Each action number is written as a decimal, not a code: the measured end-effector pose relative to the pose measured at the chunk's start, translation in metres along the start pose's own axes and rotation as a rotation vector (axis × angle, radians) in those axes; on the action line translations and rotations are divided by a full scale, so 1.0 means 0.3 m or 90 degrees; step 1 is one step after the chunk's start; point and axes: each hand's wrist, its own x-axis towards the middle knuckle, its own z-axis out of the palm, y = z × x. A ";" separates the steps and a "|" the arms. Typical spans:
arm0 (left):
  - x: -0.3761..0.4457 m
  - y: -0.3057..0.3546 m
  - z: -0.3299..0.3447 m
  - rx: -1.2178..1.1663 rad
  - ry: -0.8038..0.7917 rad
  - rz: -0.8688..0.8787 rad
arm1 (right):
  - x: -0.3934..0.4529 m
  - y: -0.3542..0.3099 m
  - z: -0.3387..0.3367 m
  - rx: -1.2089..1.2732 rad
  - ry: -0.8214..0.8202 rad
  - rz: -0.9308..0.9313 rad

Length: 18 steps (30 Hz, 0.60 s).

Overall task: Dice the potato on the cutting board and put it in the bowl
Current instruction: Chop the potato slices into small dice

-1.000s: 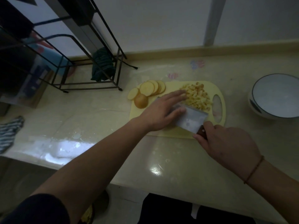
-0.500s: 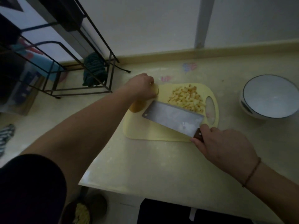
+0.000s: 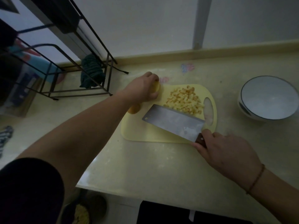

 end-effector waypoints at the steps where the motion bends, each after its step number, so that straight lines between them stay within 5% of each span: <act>1: -0.001 0.003 0.000 0.011 -0.010 0.014 | -0.002 -0.001 0.002 0.005 -0.001 -0.001; 18: -0.002 -0.029 -0.006 0.054 0.039 0.107 | -0.006 -0.006 0.006 0.029 0.028 -0.005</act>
